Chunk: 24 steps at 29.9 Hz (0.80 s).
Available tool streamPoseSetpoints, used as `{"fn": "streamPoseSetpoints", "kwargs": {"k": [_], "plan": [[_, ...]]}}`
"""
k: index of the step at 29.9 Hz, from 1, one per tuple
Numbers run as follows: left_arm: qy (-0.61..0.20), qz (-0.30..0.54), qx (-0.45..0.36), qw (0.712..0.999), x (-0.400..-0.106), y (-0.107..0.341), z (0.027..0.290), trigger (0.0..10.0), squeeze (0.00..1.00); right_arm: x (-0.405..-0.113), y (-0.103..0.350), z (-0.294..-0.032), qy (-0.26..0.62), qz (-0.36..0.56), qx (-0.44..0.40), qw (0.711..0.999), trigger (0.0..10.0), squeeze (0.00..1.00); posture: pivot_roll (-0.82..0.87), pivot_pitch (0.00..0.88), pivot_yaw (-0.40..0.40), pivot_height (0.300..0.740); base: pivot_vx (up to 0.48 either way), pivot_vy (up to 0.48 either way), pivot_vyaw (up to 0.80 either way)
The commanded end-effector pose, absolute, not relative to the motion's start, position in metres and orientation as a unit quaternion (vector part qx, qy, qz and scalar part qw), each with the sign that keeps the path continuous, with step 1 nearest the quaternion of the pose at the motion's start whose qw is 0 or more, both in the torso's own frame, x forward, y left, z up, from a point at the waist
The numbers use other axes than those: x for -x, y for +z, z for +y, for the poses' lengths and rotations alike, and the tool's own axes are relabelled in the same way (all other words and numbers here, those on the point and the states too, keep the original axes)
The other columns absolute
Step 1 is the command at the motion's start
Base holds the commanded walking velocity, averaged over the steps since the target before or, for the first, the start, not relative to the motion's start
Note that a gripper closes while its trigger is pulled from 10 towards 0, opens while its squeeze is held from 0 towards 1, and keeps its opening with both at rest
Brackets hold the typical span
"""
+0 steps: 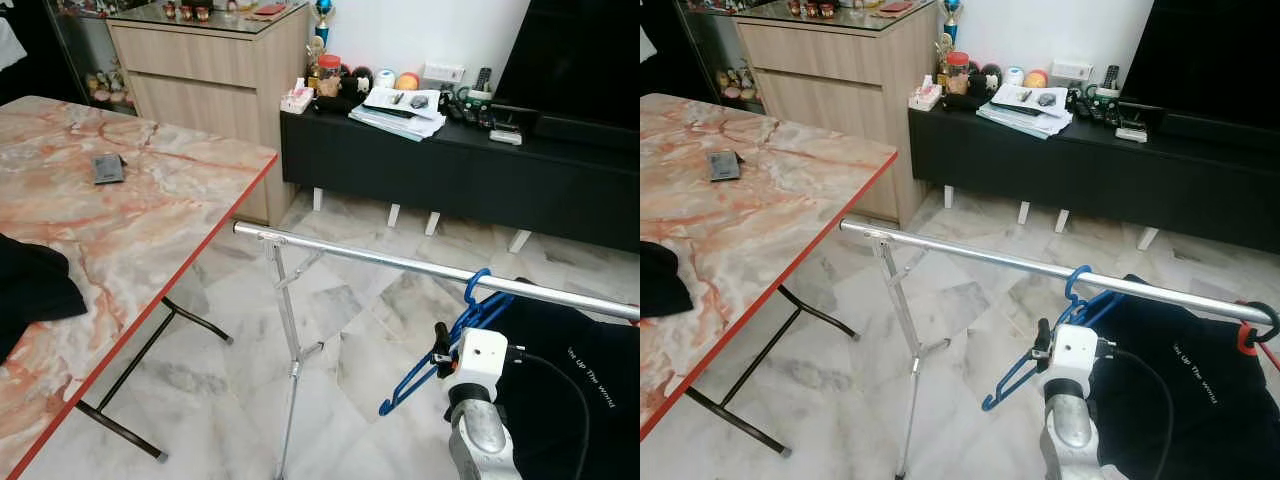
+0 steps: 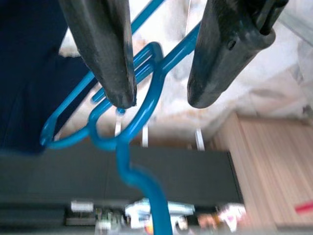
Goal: Hang hanger
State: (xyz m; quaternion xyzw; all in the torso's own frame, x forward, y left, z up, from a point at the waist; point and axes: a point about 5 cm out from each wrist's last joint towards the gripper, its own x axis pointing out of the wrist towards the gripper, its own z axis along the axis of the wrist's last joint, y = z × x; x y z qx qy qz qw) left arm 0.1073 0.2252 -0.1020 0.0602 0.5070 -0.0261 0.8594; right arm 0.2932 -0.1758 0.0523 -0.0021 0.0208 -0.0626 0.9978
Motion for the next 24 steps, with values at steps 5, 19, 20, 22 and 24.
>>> {"fn": "streamPoseSetpoints", "kwargs": {"k": [5,19,20,22,24], "plan": [[-0.031,0.516,-0.062,0.854,-0.101,-0.104,0.225,10.0,0.00,-0.282,0.070,-0.181,-0.075,-0.043,0.019,0.996,10.0,0.00,0.07,0.074,-0.028,0.740,0.000,0.000,0.00],[-0.026,0.512,-0.063,0.856,-0.103,-0.103,0.225,10.0,0.00,-0.249,-0.016,-0.206,-0.209,0.237,-0.045,0.948,10.0,0.00,0.06,0.064,-0.027,0.740,0.000,0.000,0.00],[-0.026,0.512,-0.063,0.856,-0.103,-0.103,0.225,10.0,0.00,-0.248,-0.019,-0.205,-0.206,0.247,-0.042,0.946,10.0,0.00,0.06,0.064,-0.027,0.740,0.000,0.000,0.00],[-0.022,0.511,-0.061,0.857,-0.104,-0.103,0.225,10.0,0.00,-0.249,-0.028,-0.198,-0.179,0.281,-0.036,0.942,10.0,0.00,0.06,0.059,-0.027,0.740,0.000,0.000,0.00],[-0.018,0.510,-0.060,0.858,-0.105,-0.103,0.226,10.0,0.00,-0.249,-0.035,-0.191,-0.152,0.311,-0.032,0.938,10.0,0.00,0.07,0.053,-0.025,0.740,0.000,0.000,0.00]]}}
